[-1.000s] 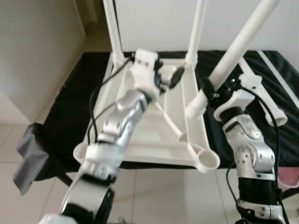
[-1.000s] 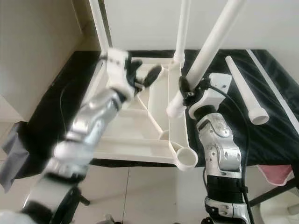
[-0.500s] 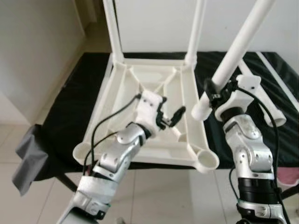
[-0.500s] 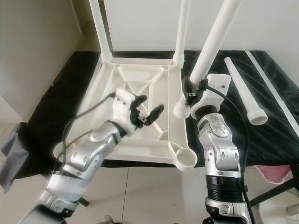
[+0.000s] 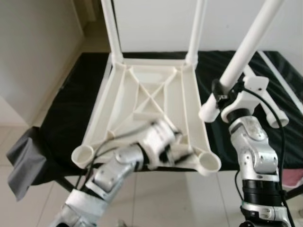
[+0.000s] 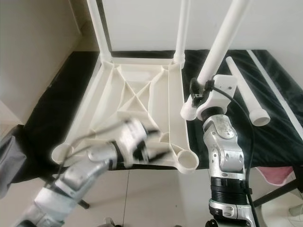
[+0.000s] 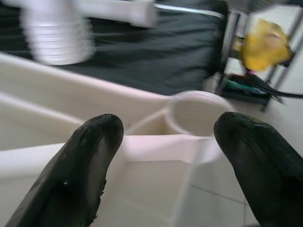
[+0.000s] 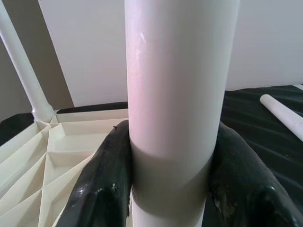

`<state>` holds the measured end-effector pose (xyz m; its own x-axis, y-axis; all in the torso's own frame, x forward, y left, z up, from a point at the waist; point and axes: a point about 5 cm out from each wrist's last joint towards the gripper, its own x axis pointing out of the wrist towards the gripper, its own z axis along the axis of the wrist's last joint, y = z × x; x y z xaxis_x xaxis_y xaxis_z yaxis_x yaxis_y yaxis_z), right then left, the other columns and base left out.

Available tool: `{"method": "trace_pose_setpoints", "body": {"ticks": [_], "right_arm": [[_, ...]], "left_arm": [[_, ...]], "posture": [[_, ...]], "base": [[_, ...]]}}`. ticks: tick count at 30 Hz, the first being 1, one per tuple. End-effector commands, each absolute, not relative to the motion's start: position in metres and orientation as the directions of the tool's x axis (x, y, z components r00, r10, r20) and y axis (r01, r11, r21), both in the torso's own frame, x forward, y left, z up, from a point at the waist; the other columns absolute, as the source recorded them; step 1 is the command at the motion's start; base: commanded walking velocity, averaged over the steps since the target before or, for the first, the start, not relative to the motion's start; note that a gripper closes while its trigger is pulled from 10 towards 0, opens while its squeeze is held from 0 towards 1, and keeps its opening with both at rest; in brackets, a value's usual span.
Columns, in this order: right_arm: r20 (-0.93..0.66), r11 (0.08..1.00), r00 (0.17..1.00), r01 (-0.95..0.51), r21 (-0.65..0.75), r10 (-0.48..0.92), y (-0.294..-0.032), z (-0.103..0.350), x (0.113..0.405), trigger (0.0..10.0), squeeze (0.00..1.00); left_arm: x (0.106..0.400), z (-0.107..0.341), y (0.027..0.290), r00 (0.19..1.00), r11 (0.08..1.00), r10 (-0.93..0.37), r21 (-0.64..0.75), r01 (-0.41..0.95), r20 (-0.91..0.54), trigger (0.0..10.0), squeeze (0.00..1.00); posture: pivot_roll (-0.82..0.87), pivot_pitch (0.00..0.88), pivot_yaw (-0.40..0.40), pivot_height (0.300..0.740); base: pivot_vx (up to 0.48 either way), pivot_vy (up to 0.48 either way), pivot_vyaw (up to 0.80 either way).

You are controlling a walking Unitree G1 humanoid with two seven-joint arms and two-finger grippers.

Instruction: Building children table

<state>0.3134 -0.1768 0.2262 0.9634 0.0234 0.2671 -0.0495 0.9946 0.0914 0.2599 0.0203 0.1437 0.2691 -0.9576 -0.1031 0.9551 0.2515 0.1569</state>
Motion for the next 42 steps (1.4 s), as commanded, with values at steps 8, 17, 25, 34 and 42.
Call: {"method": "trace_pose_setpoints", "body": {"ticks": [8, 17, 25, 34, 42], "right_arm": [[0.313, 0.995, 0.949, -0.049, 0.083, 0.021, -0.177, 0.236, 0.314, 10.0, 0.00], [0.320, 0.995, 0.947, -0.052, 0.081, 0.023, -0.175, 0.239, 0.316, 10.0, 0.00], [0.328, 0.994, 0.944, -0.061, 0.086, 0.029, -0.173, 0.241, 0.316, 10.0, 0.00], [0.338, 0.994, 0.941, -0.066, 0.088, 0.033, -0.171, 0.242, 0.316, 10.0, 0.00], [0.345, 0.993, 0.938, -0.063, 0.096, 0.026, -0.170, 0.242, 0.315, 10.0, 0.00]], "left_arm": [[0.266, 0.138, 0.023, 0.302, 0.250, -0.936, 0.260, 0.933, -0.180, 10.0, 0.00], [0.283, 0.128, 0.027, 0.418, 0.321, -0.872, 0.348, 0.881, -0.254, 10.0, 0.00], [0.303, 0.127, 0.023, 0.530, 0.389, -0.804, 0.435, 0.812, -0.270, 10.0, 0.00], [0.330, 0.141, 0.011, 0.673, 0.520, -0.714, 0.500, 0.693, -0.190, 10.0, 0.00], [0.352, 0.151, 0.006, 0.767, 0.591, -0.628, 0.559, 0.582, -0.134, 10.0, 0.00]], "posture": [[-0.06, 0.039, -0.003, 0.740], [-0.06, 0.037, -0.005, 0.740], [-0.06, 0.035, -0.008, 0.740], [-0.06, 0.031, -0.004, 0.740], [-0.07, 0.027, 0.003, 0.740]], "base": [[0.000, 0.000, 0.00], [0.000, 0.000, 0.00], [0.000, 0.000, 0.00], [0.000, 0.000, 0.00], [0.000, 0.000, 0.00]]}}
